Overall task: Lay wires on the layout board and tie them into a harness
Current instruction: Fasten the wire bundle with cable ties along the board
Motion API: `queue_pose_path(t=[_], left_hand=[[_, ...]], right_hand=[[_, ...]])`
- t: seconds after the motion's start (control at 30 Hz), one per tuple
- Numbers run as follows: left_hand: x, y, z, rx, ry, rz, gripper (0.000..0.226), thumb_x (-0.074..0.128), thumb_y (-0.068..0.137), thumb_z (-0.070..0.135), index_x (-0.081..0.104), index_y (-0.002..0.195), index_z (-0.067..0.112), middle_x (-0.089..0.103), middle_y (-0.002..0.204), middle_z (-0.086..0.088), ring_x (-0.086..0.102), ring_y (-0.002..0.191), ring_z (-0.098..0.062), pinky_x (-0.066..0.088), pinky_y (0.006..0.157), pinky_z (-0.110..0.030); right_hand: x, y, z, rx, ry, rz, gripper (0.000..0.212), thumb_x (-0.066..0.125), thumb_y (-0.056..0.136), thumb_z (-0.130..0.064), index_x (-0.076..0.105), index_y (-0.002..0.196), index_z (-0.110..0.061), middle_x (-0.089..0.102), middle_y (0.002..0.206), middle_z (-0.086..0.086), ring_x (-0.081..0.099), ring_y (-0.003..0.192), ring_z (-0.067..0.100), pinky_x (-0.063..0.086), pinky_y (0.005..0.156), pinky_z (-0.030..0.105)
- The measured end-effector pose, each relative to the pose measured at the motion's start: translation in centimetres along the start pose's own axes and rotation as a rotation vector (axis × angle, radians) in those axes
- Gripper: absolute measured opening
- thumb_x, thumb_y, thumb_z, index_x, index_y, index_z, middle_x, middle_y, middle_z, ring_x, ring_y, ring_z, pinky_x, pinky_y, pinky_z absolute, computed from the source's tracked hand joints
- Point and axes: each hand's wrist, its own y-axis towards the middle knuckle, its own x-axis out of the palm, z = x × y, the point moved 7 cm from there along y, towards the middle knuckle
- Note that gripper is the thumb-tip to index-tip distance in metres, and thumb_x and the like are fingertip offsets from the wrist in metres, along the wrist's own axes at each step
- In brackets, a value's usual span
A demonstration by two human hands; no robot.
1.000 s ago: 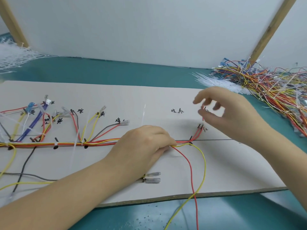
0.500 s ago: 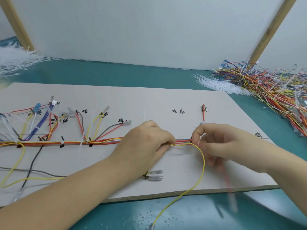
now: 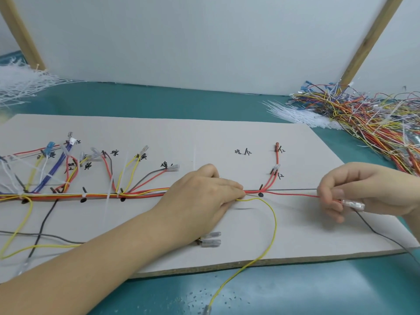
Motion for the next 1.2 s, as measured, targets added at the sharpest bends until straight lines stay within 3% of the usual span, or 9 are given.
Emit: queue_pose_path(t=[0.17,0.27,0.37,0.43,0.5,0.7,1.0,1.1,1.2], left_hand=[[0.6,0.1,-0.3,-0.035,-0.008,-0.081,0.034,0.044,0.088,0.025,0.070,0.110,0.023,0.065,0.116,0.014,0.051,0.083,-0.023,0.051,0.074,-0.038],[1.0,0.2,-0.4,-0.040,0.011,-0.119,0.039,0.038,0.090,0.029,0.066,0.117,0.026,0.060,0.123,0.018,0.047,0.086,-0.021,0.048,0.079,-0.036],[1.1,0.2,-0.4,-0.024,0.044,-0.139,0.039,0.038,0.091,0.030,0.063,0.120,0.027,0.059,0.125,0.018,0.045,0.087,-0.020,0.048,0.079,-0.037],[1.3,0.3,-0.4,-0.016,0.076,-0.172,0.041,0.035,0.092,0.032,0.058,0.125,0.030,0.055,0.129,0.020,0.042,0.088,-0.018,0.047,0.080,-0.036],[1.7,0.3,-0.4,-0.018,0.109,-0.221,0.046,0.028,0.092,0.038,0.050,0.132,0.035,0.047,0.135,0.024,0.037,0.091,-0.015,0.043,0.084,-0.033],[2.1,0.5,-0.2,0.009,0.212,-0.305,0.050,0.016,0.094,0.048,0.029,0.142,0.042,0.029,0.145,0.030,0.019,0.089,-0.010,0.031,0.081,-0.028],[2.4,0.7,-0.2,0.016,0.228,-0.338,0.046,0.020,0.098,0.046,0.020,0.145,0.042,0.022,0.148,0.030,0.014,0.088,-0.010,0.026,0.080,-0.028],[2.4,0.7,-0.3,0.015,0.217,-0.337,0.046,0.022,0.099,0.046,0.020,0.144,0.043,0.022,0.147,0.031,0.014,0.089,-0.008,0.023,0.078,-0.028],[2.5,0.8,-0.3,0.021,0.221,-0.343,0.046,0.022,0.098,0.046,0.019,0.144,0.043,0.021,0.147,0.032,0.013,0.090,-0.006,0.019,0.078,-0.027]], right_hand=[[0.9,-0.1,0.2,-0.091,0.397,-0.042,0.036,0.015,0.089,0.027,0.044,0.111,0.026,0.048,0.115,0.041,0.048,0.110,0.050,0.034,0.099,0.052],[0.1,-1.4,-0.7,-0.178,0.533,0.021,0.043,-0.004,0.085,0.029,0.026,0.115,0.033,0.026,0.120,0.056,0.022,0.120,0.068,0.029,0.100,0.067],[-1.4,-0.9,-1.0,-0.268,0.326,0.225,0.022,0.049,0.088,0.014,0.056,0.107,0.006,0.053,0.104,0.044,0.046,0.114,0.055,0.054,0.080,0.051],[-1.9,-0.1,-0.9,-0.216,0.101,0.362,0.027,0.088,0.058,-0.023,0.069,0.075,-0.017,0.070,0.076,0.016,0.070,0.087,0.030,0.056,0.048,0.027],[-2.6,-0.2,-1.9,-0.298,0.016,0.510,0.014,0.079,0.055,-0.027,0.069,0.064,-0.024,0.071,0.068,0.006,0.072,0.076,0.021,0.052,0.041,0.021],[-2.5,-0.2,-1.6,-0.273,0.049,0.371,0.009,0.071,0.071,-0.016,0.072,0.079,-0.020,0.073,0.089,0.014,0.068,0.096,0.027,0.055,0.044,0.027],[-3.7,-0.9,-0.9,-0.231,-0.079,0.473,0.020,0.051,0.078,-0.014,0.068,0.076,-0.023,0.072,0.086,0.017,0.070,0.090,0.027,0.055,0.044,0.028],[-3.8,-1.0,-1.3,-0.237,-0.171,0.505,0.007,0.060,0.074,-0.026,0.066,0.077,-0.026,0.073,0.086,0.014,0.071,0.085,0.031,0.057,0.049,0.029],[-3.7,-0.5,-2.2,-0.257,-0.306,0.530,0.029,0.078,0.061,-0.048,0.066,0.076,-0.028,0.073,0.085,0.011,0.072,0.078,0.029,0.057,0.053,0.029]])
